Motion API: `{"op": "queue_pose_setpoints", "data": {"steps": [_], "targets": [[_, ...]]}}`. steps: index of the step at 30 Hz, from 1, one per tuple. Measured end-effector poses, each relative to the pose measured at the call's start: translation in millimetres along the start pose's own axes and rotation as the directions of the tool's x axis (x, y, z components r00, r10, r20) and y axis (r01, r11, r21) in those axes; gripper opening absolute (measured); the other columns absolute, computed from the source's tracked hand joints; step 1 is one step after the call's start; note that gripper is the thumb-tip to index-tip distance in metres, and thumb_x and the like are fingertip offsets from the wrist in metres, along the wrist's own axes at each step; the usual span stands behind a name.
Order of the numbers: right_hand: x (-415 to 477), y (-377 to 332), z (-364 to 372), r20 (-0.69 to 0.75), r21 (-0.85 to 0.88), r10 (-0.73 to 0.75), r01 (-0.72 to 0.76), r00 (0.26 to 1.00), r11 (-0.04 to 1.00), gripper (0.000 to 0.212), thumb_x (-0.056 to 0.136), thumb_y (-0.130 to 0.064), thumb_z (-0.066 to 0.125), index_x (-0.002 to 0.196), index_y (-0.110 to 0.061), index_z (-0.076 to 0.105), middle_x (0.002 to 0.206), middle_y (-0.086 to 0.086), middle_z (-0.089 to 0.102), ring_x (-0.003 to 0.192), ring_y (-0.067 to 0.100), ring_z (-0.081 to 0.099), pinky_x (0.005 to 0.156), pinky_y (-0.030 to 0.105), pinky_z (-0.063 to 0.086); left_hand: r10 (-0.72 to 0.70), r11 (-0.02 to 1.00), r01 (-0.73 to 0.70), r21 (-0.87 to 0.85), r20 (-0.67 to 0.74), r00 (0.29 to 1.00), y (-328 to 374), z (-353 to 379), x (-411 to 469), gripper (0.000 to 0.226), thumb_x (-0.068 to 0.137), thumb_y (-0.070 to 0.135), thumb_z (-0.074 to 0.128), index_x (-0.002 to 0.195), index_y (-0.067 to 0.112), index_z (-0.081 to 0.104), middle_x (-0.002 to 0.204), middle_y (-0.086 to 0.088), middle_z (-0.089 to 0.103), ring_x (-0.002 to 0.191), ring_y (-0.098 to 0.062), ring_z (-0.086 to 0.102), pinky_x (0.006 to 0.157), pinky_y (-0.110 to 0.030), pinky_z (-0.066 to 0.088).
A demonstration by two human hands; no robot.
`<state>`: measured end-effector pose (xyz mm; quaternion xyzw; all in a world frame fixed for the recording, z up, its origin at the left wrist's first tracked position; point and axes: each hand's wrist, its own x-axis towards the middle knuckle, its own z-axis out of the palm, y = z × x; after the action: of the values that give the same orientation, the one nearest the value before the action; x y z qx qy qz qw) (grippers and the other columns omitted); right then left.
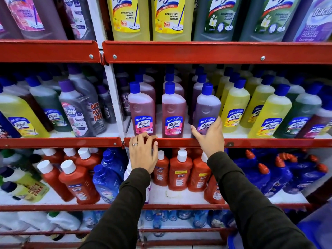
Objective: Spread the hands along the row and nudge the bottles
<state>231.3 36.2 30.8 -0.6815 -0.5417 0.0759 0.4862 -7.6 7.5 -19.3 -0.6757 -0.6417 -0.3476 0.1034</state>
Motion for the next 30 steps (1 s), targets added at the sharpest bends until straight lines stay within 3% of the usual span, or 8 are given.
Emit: {"op": "queue_pose_setpoints", "data": {"steps": [6,9,13,14,17,21,25,30], "targets": [[-3.7,3.6,-7.8,0.016,0.066,-0.047,0.045,0.999,0.997,0.108,0.085,-0.07,0.065,0.16,-0.007,0.019,0.156,0.018,0.038,0.145,0.033,0.043,0.112,0.043,0.048,-0.018,1.0,0.018,0.013,0.017,1.0,4.2,-2.9,1.0,0.04,0.099,0.04,0.037,0.114,0.015,0.065,0.118,-0.012,0.062,0.115,-0.032,0.054,0.104,-0.049,0.045],[0.5,13.6,-17.3,-0.107,0.215,-0.08,0.102,0.991,0.971,0.082,0.099,-0.054,0.052,0.161,-0.01,0.022,0.161,0.017,0.031,0.15,0.029,0.035,0.122,0.046,0.037,-0.039,0.999,0.039,0.001,0.006,0.999,7.1,-3.4,2.3,0.038,0.099,0.037,0.039,0.111,0.013,0.066,0.117,-0.013,0.063,0.113,-0.033,0.055,0.102,-0.048,0.045],[23.2,27.5,-37.4,-0.217,0.228,-0.08,0.13,0.973,0.965,0.074,0.1,-0.026,0.059,0.16,-0.004,0.023,0.162,0.022,0.026,0.152,0.027,0.028,0.118,0.01,0.017,-0.078,0.996,0.077,-0.043,-0.024,0.997,11.2,-3.3,3.3,0.04,0.098,0.035,0.038,0.108,0.01,0.069,0.116,-0.013,0.063,0.111,-0.035,0.053,0.098,-0.048,0.046],[32.4,31.5,-40.6,-0.218,0.208,-0.048,0.095,0.975,0.973,0.079,0.098,-0.024,0.062,0.16,-0.003,0.02,0.163,0.025,0.024,0.153,0.033,0.027,0.118,0.01,0.015,-0.09,0.994,0.089,-0.058,-0.029,0.995,11.6,-3.2,3.6,0.04,0.098,0.034,0.039,0.108,0.01,0.07,0.116,-0.014,0.064,0.111,-0.035,0.053,0.097,-0.049,0.047],[61.3,42.8,-46.9,-0.122,0.136,0.088,-0.072,0.989,0.988,0.097,0.092,-0.029,0.072,0.161,0.002,0.013,0.161,0.031,0.026,0.152,0.045,0.028,0.122,0.038,0.022,-0.119,0.99,0.114,-0.086,-0.048,0.992,16.1,-2.4,3.2,0.039,0.099,0.032,0.041,0.106,0.008,0.07,0.116,-0.015,0.063,0.111,-0.036,0.052,0.096,-0.051,0.049],[83.4,53.0,-49.1,0.057,0.115,0.218,-0.223,0.974,0.968,0.111,0.083,-0.039,0.083,0.16,0.0,0.012,0.157,0.03,0.037,0.147,0.044,0.039,0.12,0.044,0.033,-0.109,0.991,0.104,-0.083,-0.052,0.993,17.5,-3.2,3.0,0.04,0.099,0.033,0.04,0.105,0.008,0.07,0.115,-0.014,0.062,0.11,-0.037,0.051,0.094,-0.05,0.049],[87.2,60.9,-51.3,0.077,0.042,0.225,-0.228,0.971,0.973,0.107,0.081,-0.045,0.083,0.155,-0.001,0.021,0.147,0.027,0.049,0.136,0.045,0.053,0.112,0.053,0.046,-0.107,0.992,0.104,-0.069,-0.035,0.994,15.4,-2.7,4.0,0.033,0.1,0.03,0.044,0.106,0.009,0.069,0.115,-0.013,0.062,0.111,-0.036,0.051,0.093,-0.05,0.05],[64.0,67.3,-56.5,0.006,0.02,0.153,-0.153,0.988,0.988,0.105,0.079,-0.049,0.081,0.153,-0.001,0.025,0.141,0.025,0.055,0.128,0.044,0.057,0.106,0.052,0.051,-0.112,0.992,0.109,-0.064,-0.048,0.993,17.1,-1.8,2.9,0.024,0.1,0.024,0.052,0.107,0.008,0.069,0.116,-0.015,0.062,0.112,-0.037,0.051,0.092,-0.05,0.051]]}}
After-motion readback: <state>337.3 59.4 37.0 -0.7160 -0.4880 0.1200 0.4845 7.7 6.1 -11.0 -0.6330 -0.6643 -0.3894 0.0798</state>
